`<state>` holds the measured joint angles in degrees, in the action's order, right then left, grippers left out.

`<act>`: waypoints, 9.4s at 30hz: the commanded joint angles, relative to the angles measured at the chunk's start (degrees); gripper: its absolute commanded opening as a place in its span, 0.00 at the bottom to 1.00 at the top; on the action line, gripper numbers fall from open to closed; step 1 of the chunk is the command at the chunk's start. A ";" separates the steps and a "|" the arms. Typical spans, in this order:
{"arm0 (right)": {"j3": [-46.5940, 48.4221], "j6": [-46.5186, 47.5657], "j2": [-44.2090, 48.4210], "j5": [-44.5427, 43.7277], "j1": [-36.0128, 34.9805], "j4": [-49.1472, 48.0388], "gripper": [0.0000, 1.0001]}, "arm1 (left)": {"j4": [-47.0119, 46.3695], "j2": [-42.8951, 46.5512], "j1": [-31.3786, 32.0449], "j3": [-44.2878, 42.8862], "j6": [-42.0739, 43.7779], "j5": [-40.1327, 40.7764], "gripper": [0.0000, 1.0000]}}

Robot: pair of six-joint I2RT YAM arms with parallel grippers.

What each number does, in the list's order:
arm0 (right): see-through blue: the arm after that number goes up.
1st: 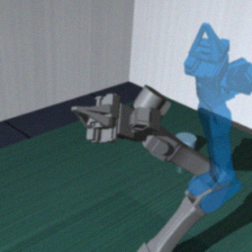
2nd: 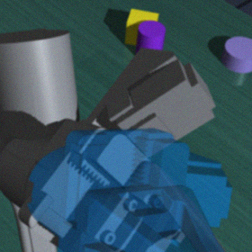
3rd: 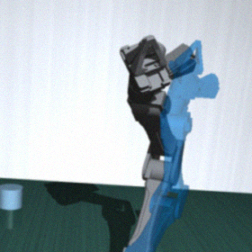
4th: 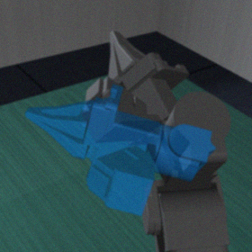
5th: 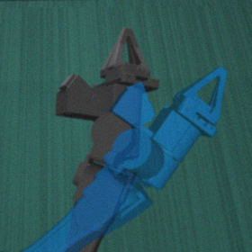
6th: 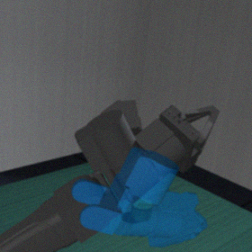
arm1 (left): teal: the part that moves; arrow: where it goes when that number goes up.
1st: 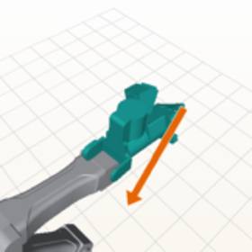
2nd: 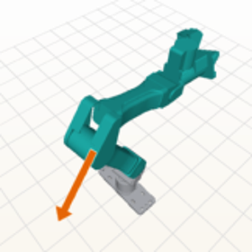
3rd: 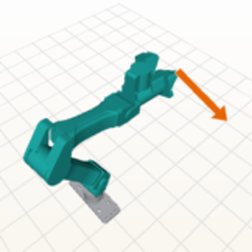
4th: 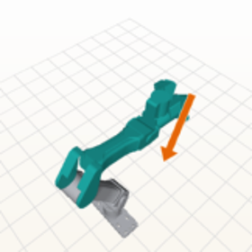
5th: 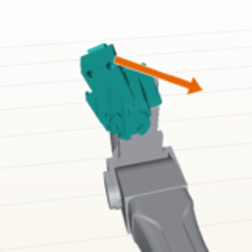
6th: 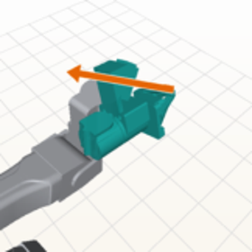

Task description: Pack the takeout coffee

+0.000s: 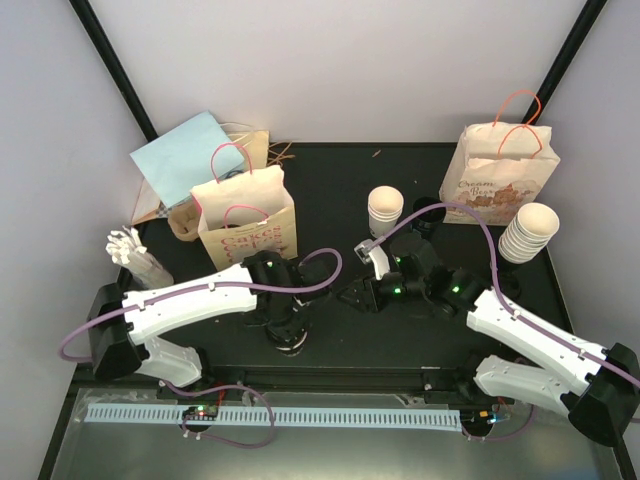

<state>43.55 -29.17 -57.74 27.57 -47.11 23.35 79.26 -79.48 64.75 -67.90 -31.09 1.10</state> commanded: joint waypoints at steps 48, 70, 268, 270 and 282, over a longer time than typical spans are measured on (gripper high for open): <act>-0.79 0.58 0.80 0.82 0.22 -0.85 0.47 | 0.00 -2.18 1.08 -0.15 -0.60 1.56 0.73; -0.48 0.61 0.41 1.35 0.18 -1.03 0.47 | 1.86 -2.61 1.15 -2.30 -0.60 3.35 0.95; 32.39 9.98 -37.44 -35.05 -32.16 20.21 0.81 | -27.23 43.60 -39.49 39.13 1.93 -39.71 0.21; 32.24 10.05 -37.54 -34.86 -32.16 20.29 0.80 | -27.30 43.70 -39.44 39.23 1.79 -39.79 0.21; 32.34 10.44 -38.12 -34.64 -32.12 20.99 0.76 | -28.08 43.87 -39.44 39.34 1.40 -40.63 0.22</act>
<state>74.98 -19.27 -94.56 -7.49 -79.35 43.35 52.03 -35.75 25.56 -29.32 -29.50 -37.82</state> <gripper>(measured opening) 0.771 0.210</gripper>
